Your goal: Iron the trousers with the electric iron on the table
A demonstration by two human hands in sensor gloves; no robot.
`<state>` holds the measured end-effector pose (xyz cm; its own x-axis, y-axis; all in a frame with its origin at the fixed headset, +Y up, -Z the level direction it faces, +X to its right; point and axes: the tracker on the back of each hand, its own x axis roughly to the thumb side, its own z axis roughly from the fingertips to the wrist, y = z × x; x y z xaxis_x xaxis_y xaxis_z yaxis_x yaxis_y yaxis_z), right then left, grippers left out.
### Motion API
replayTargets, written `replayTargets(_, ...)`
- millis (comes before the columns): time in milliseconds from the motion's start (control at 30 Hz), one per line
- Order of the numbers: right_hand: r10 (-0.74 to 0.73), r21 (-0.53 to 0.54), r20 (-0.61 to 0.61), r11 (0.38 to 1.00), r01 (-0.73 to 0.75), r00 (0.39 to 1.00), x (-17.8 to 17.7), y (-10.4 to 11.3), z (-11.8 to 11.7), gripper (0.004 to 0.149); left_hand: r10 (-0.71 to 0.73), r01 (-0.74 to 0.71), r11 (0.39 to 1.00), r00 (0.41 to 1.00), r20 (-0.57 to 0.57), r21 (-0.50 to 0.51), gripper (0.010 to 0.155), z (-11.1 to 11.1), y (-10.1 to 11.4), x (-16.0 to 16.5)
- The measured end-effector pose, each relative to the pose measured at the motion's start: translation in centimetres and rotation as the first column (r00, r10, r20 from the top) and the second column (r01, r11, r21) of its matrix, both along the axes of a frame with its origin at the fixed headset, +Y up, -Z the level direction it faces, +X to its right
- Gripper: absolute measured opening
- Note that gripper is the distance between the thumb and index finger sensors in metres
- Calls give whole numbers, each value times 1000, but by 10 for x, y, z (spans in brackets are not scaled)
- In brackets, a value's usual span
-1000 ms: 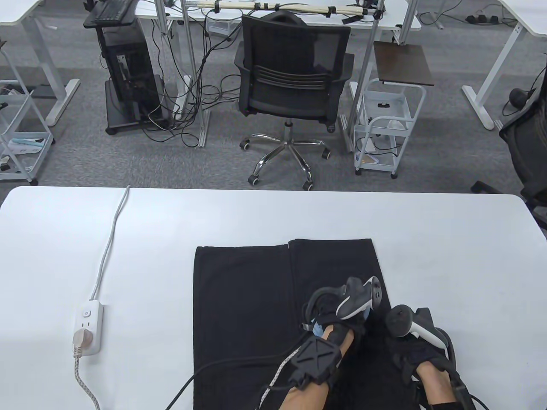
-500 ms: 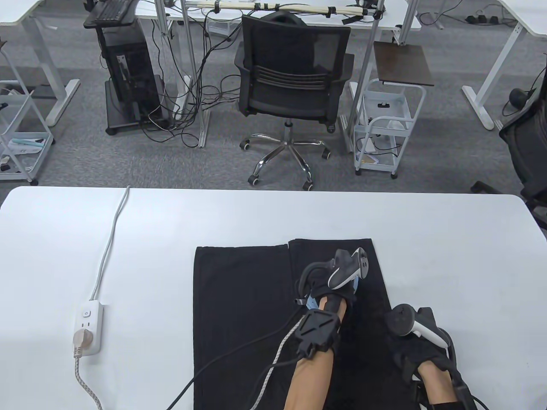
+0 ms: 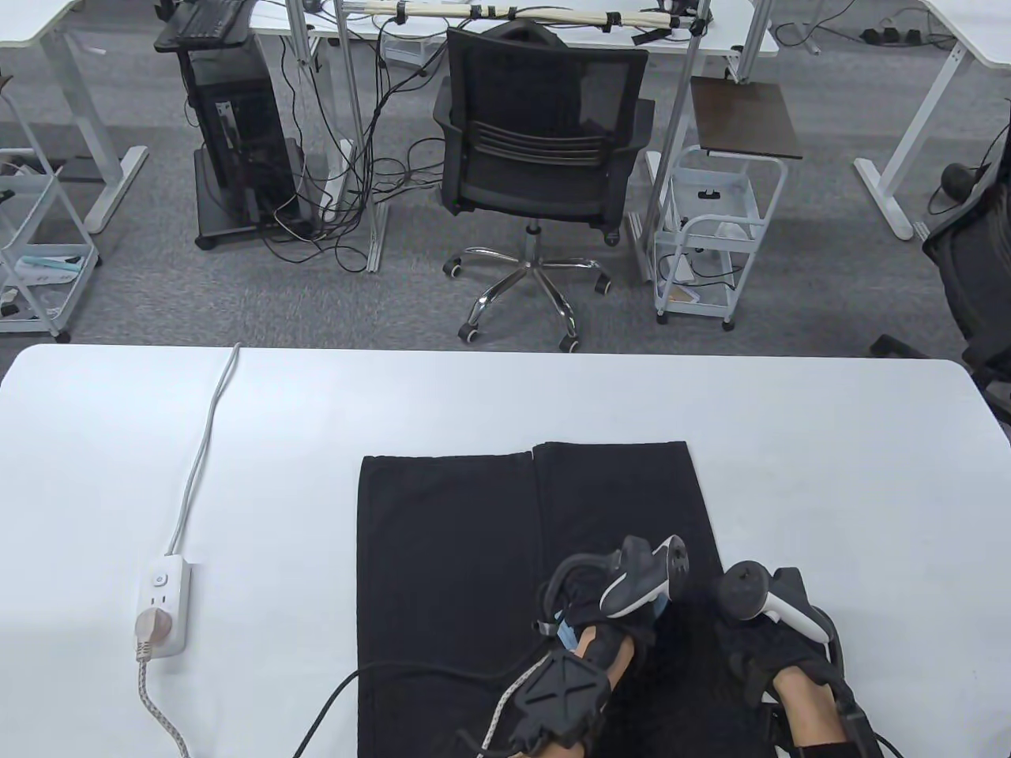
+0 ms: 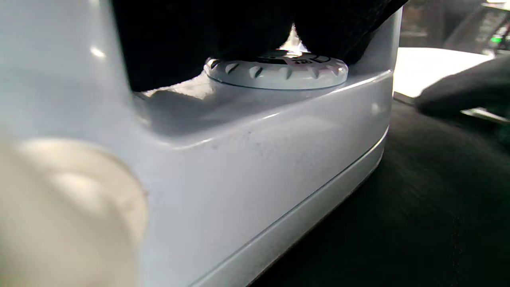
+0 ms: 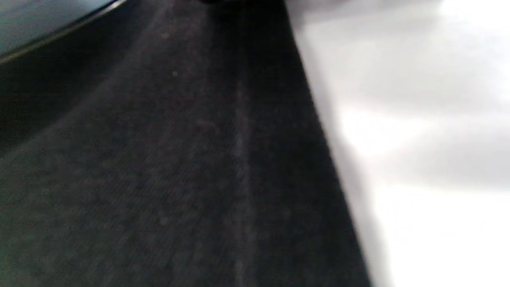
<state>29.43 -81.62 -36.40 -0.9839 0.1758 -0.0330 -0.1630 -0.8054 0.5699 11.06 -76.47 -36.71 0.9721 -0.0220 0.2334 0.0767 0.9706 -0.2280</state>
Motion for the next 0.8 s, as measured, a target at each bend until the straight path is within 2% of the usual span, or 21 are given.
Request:
replayTargets(100,0,1,-1,1000,0,1000,0,0,0,66,0,0,1000,999,53,12,44,28,0,0)
replayTargets(167,5,6,0,1000,-5,1000,0,0,0,66,0,-1,1000,998,62,26,44,38,0,0)
replayTargets(333,27,10,-7,1000,-27,1000,-1,-1,1,66,20,-19,1000,999,44,-12,44,30,-1,0)
replayTargets(467,13,8,-2,1000,-13,1000,0,0,1,65,18,-17,1000,1000,23,-11,44,11,0,4)
replayTargets(800,6,2,-2,1000,-6,1000,0,0,1,66,16,-17,1000,996,-83,-13,44,-76,3,9)
